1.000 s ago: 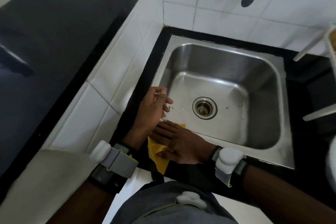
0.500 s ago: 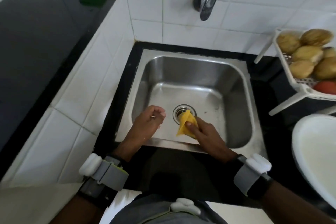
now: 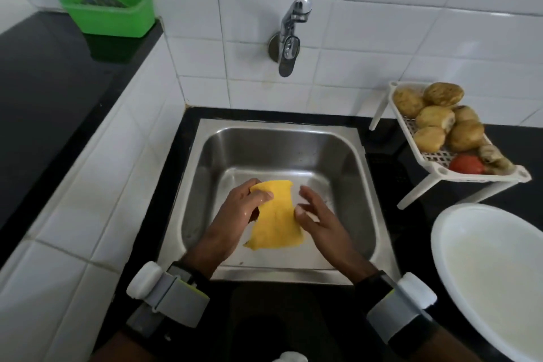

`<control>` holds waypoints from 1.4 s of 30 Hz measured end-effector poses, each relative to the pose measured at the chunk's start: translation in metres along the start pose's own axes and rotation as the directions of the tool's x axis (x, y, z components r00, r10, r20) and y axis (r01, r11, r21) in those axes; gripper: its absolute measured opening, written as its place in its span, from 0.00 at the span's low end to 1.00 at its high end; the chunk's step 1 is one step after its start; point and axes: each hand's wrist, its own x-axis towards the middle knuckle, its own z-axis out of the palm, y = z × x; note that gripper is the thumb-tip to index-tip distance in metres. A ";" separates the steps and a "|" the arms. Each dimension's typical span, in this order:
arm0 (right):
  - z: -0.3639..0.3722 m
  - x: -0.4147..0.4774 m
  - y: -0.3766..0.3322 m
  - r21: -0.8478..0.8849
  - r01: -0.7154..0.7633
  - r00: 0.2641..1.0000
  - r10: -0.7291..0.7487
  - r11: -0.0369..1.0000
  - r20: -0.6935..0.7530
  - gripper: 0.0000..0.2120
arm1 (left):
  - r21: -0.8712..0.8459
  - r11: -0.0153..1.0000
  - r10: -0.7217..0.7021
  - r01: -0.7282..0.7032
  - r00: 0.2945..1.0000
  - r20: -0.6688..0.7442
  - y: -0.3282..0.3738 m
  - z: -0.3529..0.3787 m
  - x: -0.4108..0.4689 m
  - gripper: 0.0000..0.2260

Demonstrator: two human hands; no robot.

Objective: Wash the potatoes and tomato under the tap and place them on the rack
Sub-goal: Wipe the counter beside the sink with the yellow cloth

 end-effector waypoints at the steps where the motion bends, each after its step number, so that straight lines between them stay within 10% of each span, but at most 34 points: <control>1: -0.004 0.003 0.001 -0.061 0.051 0.999 -0.050 0.997 0.018 0.26 | 0.007 1.000 -0.004 0.004 1.000 0.011 0.003 -0.001 0.003 0.12; 14: -0.025 0.026 -0.036 0.029 0.124 0.959 -0.127 0.992 0.252 0.13 | 0.177 0.983 -0.058 0.041 0.994 0.092 0.020 -0.029 0.014 0.19; 22: -0.018 0.033 -0.033 0.297 -0.079 0.996 0.061 0.952 0.069 0.07 | -0.337 0.855 -0.369 0.395 0.919 0.140 -0.016 -0.036 0.015 0.38; 27: -0.019 0.035 -0.022 0.392 -0.133 0.989 0.150 0.910 -0.013 0.05 | -0.497 0.847 -0.235 0.190 0.972 -0.029 -0.021 -0.022 0.017 0.31; 33: -0.023 0.033 -0.019 0.309 -0.030 0.999 0.040 0.951 -0.026 0.24 | -0.230 0.969 -0.116 0.087 0.987 -0.115 -0.017 -0.023 0.026 0.42; 42: -0.023 0.035 -0.030 -0.034 0.102 0.987 -0.105 0.994 -0.124 0.13 | 0.278 0.951 0.194 -0.133 0.960 -0.204 0.004 -0.023 0.024 0.16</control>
